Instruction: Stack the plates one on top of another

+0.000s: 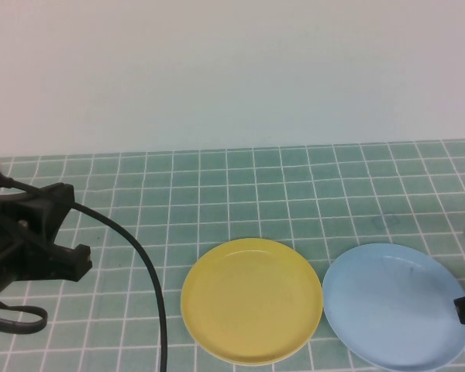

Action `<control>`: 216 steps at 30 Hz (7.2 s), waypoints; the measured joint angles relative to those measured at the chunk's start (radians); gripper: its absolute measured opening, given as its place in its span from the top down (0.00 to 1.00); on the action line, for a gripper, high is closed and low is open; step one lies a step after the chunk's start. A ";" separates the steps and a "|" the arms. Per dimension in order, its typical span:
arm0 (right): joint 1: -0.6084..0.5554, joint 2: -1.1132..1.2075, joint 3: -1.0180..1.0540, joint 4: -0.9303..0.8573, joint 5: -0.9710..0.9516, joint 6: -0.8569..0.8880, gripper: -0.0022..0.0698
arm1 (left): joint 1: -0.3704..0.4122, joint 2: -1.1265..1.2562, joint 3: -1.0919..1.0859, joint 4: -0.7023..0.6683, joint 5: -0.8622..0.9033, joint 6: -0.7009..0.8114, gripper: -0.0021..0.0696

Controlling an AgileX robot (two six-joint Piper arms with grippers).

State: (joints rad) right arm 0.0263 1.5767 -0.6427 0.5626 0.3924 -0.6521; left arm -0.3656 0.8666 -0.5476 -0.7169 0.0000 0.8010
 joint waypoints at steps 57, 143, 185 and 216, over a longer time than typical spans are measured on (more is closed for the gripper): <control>0.097 -0.020 -0.346 -0.030 0.080 0.055 0.95 | 0.000 0.000 0.000 0.000 0.013 0.027 0.97; 0.446 -0.643 -0.060 -0.170 0.201 0.190 0.97 | 0.002 -0.570 0.346 -0.192 -0.097 0.318 0.97; 0.446 -1.002 0.109 -0.444 0.132 0.167 0.97 | 0.321 -0.877 0.466 -0.306 -0.146 -0.025 0.97; -0.041 -1.497 0.540 -0.398 -0.009 0.215 0.97 | 0.321 -0.877 0.548 0.556 0.336 -0.670 0.97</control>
State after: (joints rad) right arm -0.0145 0.0792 -0.1024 0.1644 0.3830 -0.4369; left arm -0.0447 -0.0101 0.0006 -0.1604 0.3359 0.1311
